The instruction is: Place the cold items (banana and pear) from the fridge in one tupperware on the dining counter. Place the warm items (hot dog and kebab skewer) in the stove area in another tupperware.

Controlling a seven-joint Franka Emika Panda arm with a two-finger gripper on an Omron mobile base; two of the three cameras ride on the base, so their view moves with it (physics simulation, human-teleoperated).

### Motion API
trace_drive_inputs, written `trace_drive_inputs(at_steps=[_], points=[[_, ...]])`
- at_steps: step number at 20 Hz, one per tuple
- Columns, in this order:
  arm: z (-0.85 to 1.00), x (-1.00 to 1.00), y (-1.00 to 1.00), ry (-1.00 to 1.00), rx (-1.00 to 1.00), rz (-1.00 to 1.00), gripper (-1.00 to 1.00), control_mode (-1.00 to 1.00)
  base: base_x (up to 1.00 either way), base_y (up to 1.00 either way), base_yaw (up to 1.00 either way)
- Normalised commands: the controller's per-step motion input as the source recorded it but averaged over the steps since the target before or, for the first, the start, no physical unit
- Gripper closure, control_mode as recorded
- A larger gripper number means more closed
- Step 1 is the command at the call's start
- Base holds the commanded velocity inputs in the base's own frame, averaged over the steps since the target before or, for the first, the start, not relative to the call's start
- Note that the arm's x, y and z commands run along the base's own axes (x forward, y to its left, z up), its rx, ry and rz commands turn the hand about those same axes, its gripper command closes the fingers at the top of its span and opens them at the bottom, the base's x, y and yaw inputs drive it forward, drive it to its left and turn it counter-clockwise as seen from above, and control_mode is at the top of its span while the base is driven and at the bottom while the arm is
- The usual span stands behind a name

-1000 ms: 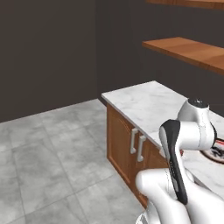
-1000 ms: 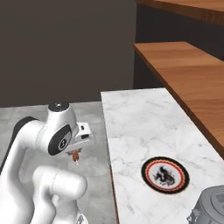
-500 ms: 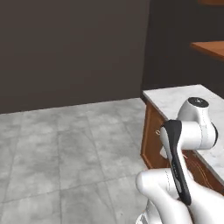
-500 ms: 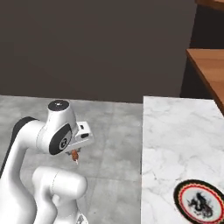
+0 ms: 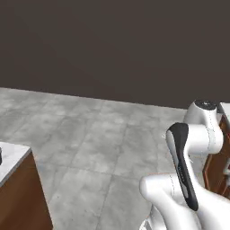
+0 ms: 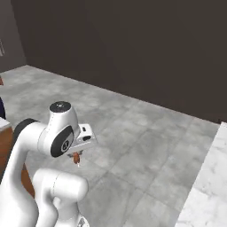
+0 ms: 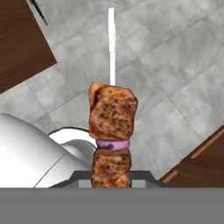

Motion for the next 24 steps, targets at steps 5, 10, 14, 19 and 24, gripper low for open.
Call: trace_drive_inputs(at_steps=[5, 10, 14, 19, 24], points=[[0.0, 0.0, 0.0, 0.0, 0.0, 0.0, 1.0, 1.0, -0.03, 0.0, 0.75], [0.0, 0.0, 0.0, 0.0, 0.0, 0.0, 1.0, 1.0, 0.0, 0.0, 0.71], [0.0, 0.0, 0.0, 0.0, 0.0, 0.0, 1.0, 1.0, 0.03, 0.01, 0.68], [0.0, 0.0, 0.0, 0.0, 0.0, 0.0, 1.0, 1.0, 0.39, 0.0, 0.52], [0.0, 0.0, 0.0, 0.0, 0.0, 0.0, 1.0, 1.0, 0.82, 0.0, 0.44]])
